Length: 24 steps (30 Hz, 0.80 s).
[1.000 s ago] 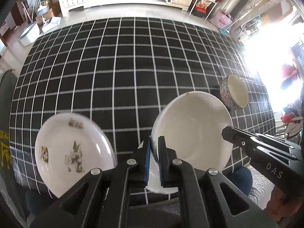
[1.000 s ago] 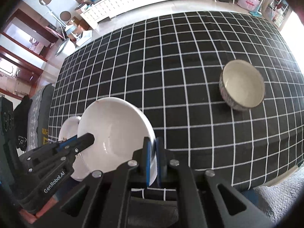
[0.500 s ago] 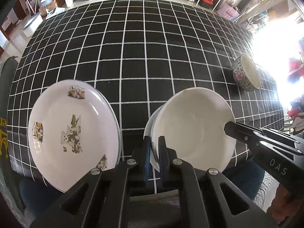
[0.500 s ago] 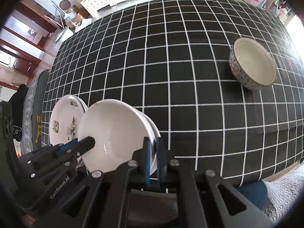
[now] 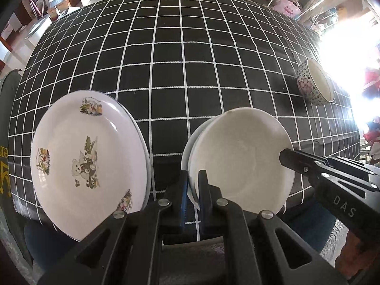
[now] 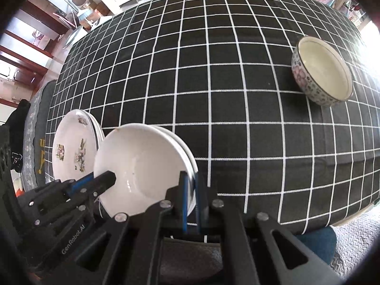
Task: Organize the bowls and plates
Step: 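Lower the cream bowl into the white bowl and open both grippers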
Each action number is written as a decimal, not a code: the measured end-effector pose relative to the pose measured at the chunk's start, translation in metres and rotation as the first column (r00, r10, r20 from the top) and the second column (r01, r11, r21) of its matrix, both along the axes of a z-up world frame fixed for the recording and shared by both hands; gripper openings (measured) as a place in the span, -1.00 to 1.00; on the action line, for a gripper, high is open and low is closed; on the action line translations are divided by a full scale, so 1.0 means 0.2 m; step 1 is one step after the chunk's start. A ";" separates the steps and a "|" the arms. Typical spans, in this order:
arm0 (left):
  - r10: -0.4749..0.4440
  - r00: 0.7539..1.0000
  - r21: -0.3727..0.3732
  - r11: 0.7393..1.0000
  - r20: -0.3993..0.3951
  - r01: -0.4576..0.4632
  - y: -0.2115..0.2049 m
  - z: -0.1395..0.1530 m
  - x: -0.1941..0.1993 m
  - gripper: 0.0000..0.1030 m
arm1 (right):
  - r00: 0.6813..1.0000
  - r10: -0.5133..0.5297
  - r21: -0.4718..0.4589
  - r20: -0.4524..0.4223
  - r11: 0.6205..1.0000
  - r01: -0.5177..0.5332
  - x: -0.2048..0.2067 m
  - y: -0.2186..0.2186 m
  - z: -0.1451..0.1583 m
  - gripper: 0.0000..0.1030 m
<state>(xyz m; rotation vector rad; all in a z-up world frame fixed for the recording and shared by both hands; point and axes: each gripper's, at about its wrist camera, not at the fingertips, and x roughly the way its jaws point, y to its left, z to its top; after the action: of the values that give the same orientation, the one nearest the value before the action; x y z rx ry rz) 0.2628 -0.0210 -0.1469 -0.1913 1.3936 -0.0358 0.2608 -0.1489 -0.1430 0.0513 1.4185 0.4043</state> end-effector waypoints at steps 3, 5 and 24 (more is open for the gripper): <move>-0.001 1.000 0.001 1.000 -0.002 0.001 0.00 -0.01 0.01 -0.86 | 1.000 0.004 -0.007 0.000 1.000 -0.004 0.00 0.01 -0.01 -0.84; -0.005 1.000 0.004 1.000 0.002 0.005 0.00 0.00 0.00 -0.85 | 1.000 0.006 -0.009 -0.003 1.000 -0.006 0.00 0.01 -0.01 -0.84; -0.005 0.999 -0.011 1.000 0.045 0.006 0.04 0.11 -0.01 -0.84 | 1.000 0.009 -0.028 0.027 1.000 -0.008 0.00 0.01 0.02 -0.84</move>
<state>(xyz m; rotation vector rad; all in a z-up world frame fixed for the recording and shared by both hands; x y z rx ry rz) 0.2605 -0.0125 -0.1252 -0.1950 1.3493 -0.0522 0.2602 -0.1473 -0.1395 0.0173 1.3980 0.3910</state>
